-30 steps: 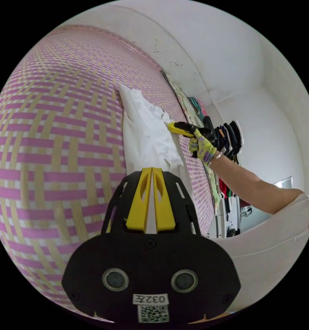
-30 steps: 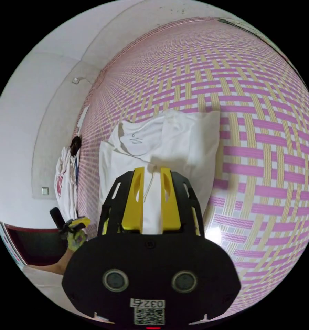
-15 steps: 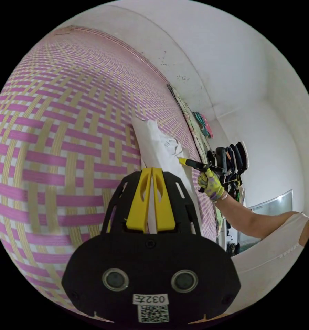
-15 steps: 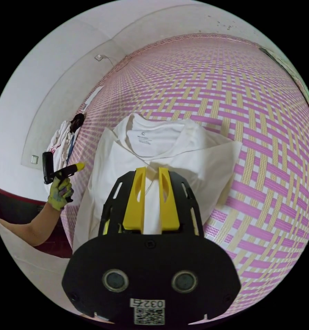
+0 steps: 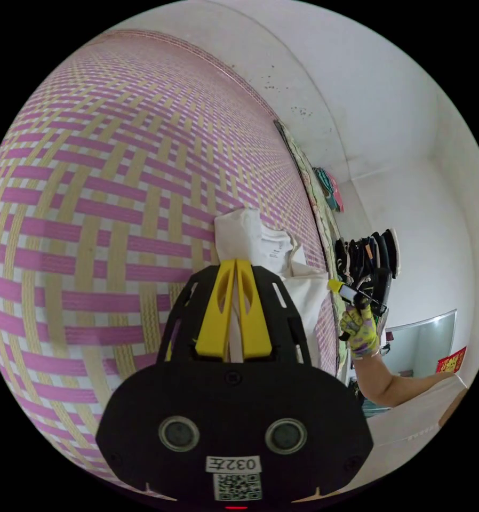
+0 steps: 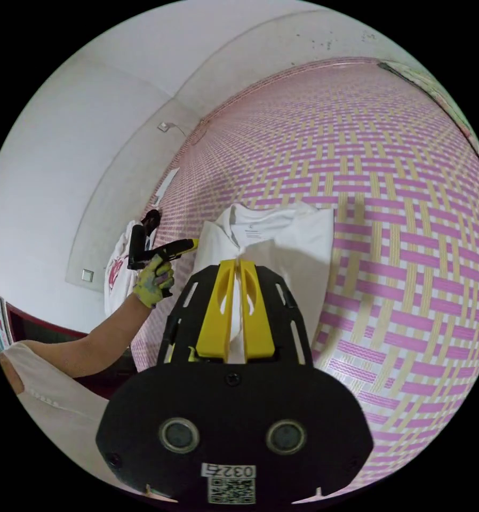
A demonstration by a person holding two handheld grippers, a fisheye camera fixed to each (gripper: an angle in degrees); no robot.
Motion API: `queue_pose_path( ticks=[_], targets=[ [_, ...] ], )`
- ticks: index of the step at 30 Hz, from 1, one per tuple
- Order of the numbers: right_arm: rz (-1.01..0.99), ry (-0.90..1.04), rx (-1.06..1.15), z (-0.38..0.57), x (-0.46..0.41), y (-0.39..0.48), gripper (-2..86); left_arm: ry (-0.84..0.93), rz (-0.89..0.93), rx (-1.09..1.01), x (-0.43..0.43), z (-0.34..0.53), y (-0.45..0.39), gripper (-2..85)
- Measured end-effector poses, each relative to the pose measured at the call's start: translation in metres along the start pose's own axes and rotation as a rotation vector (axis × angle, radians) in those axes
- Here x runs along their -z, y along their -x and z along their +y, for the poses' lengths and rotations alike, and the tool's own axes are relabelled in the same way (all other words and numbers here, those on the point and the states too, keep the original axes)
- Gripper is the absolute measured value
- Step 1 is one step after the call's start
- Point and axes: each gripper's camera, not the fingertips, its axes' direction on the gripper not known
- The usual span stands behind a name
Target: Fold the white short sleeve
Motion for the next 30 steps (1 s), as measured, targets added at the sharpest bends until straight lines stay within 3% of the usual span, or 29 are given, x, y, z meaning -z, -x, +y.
queue_pose_path(
  ticks=[13, 18, 25, 30],
  targets=[
    [0.159, -0.059, 0.033, 0.005, 0.006, 0.013, 4.8, 0.058, -0.024, -0.013, -0.073, -0.038, 0.020, -0.9],
    [0.160, 0.030, 0.066, 0.008, -0.018, 0.024, 5.2, 0.088, -0.011, -0.019, -0.095, -0.056, 0.022, -0.9],
    [0.142, 0.006, 0.088, 0.008, -0.024, 0.042, -0.8, 0.147, -0.083, -0.172, -0.128, -0.086, -0.020, -0.9],
    [0.190, -0.026, -0.009, 0.015, -0.016, 0.032, -0.8, 0.208, -0.183, -0.146, -0.145, -0.099, -0.025, -0.9]
  ],
)
